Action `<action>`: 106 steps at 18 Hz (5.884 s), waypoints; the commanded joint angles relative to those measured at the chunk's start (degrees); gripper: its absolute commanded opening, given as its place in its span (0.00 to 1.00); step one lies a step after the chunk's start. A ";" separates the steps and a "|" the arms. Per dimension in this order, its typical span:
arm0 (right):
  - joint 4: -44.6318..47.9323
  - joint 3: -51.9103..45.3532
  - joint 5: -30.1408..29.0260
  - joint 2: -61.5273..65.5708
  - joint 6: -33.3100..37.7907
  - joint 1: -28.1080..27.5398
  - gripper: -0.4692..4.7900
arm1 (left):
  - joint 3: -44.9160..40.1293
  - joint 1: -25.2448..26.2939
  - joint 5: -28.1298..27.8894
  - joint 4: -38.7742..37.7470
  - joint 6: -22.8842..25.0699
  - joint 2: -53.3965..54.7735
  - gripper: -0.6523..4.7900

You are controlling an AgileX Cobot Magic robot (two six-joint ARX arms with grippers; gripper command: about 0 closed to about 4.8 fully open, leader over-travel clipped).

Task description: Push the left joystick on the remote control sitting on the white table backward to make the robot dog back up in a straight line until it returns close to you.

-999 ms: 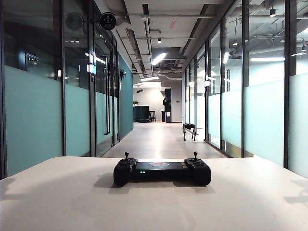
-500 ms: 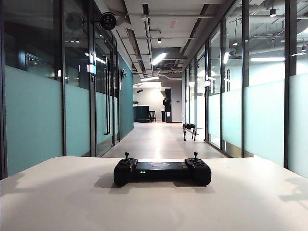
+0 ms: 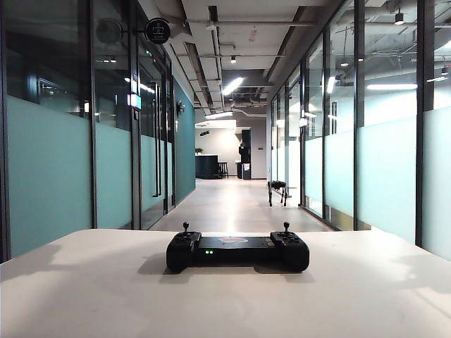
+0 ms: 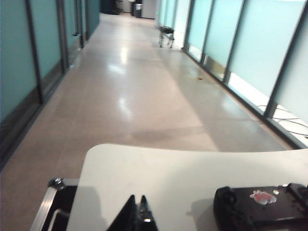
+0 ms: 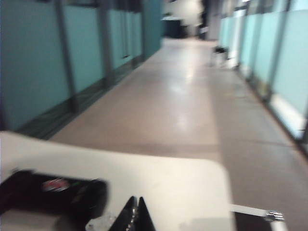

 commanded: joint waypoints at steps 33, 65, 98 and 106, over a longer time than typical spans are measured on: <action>31.21 3.58 3.93 42.05 -0.11 14.23 0.08 | 16.63 -6.97 11.87 4.20 1.25 34.42 0.11; 37.59 25.42 12.20 86.99 9.16 19.89 0.57 | 25.14 -9.22 13.84 4.02 1.42 46.75 0.11; 30.23 40.35 11.72 99.62 11.91 17.40 0.81 | 25.14 -9.22 14.91 4.02 1.40 46.73 0.11; 29.90 40.76 11.69 100.43 11.91 17.35 0.78 | 25.14 -9.22 14.88 4.02 1.40 46.73 0.11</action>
